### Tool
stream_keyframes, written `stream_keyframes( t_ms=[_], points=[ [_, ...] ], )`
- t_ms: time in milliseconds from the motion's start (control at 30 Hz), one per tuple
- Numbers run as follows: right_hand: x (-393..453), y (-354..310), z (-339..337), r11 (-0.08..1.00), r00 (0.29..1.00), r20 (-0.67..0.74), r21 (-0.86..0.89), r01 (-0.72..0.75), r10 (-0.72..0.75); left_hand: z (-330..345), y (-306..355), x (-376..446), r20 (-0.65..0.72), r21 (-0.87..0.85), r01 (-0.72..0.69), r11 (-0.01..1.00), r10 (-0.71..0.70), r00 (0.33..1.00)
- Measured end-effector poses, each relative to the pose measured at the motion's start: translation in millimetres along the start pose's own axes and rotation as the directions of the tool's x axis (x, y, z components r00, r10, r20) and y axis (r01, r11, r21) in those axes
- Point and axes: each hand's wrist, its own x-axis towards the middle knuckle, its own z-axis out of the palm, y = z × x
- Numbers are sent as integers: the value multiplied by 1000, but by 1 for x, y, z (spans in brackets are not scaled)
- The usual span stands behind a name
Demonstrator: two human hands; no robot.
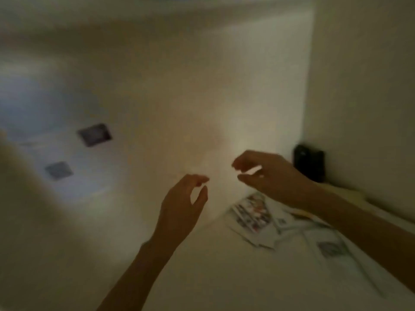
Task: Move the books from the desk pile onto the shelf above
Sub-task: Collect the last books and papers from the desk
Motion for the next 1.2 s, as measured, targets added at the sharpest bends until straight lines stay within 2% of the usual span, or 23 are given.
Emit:
stream_keyframes(
  t_ms=[67, 100, 167, 233, 300, 367, 500, 600, 667, 767, 833, 867, 933, 1000, 1067, 1133, 1200],
  points=[
    [-41, 66, 0, 985, 985, 23, -24, -169, 169, 79, -17, -22, 160, -33, 132, 991, -126, 979],
    [-65, 100, 2, 966, 965, 56, -53, -252, 255, 118, -23, -38, 250, -39, 215, 976, -198, 948],
    [-111, 167, 4, 905, 902, 119, -161, -394, 414, 188, -26, -63, 409, -44, 338, 940, -292, 864],
    [-152, 230, -4, 820, 809, 158, -205, -535, 567, 248, -22, -75, 502, -49, 437, 898, -356, 788],
    [-182, 280, -19, 737, 719, 162, -173, -653, 675, 297, -14, -74, 552, -30, 512, 859, -413, 725],
    [-201, 324, -36, 686, 669, 153, -183, -704, 728, 340, -6, -67, 565, 1, 558, 830, -460, 685],
    [-206, 400, -64, 652, 651, 79, -200, -732, 755, 408, 6, -51, 592, 52, 623, 781, -526, 610],
    [-182, 445, -76, 591, 598, 7, -162, -791, 802, 434, 11, -38, 586, 39, 629, 776, -528, 615],
    [-159, 466, -77, 490, 489, -54, 12, -871, 871, 446, 10, -27, 563, 57, 590, 805, -514, 647],
    [-125, 489, -67, 273, 251, -106, 340, -900, 962, 459, 3, -8, 549, 109, 489, 866, -462, 697],
    [-113, 503, -59, 199, 162, -124, 402, -894, 979, 470, -3, 7, 528, 135, 356, 925, -371, 764],
    [-110, 506, -56, 190, 146, -138, 394, -899, 980, 477, -6, 14, 526, 171, 273, 947, -322, 787],
    [-112, 508, -53, 225, 171, -169, 389, -893, 971, 494, -15, 26, 544, 279, 94, 956, -238, 805],
    [-119, 501, -54, 299, 240, -185, 448, -842, 953, 511, -24, 37, 583, 349, -57, 935, -169, 795],
    [-126, 491, -54, 343, 301, -164, 470, -813, 939, 526, -28, 45, 632, 375, -207, 903, -86, 771],
    [-132, 485, -49, 374, 352, -132, 410, -832, 927, 538, -33, 47, 664, 408, -355, 841, -6, 748],
    [-133, 480, -43, 398, 380, -122, 364, -842, 917, 543, -39, 47, 674, 379, -431, 819, 75, 735]
  ],
)
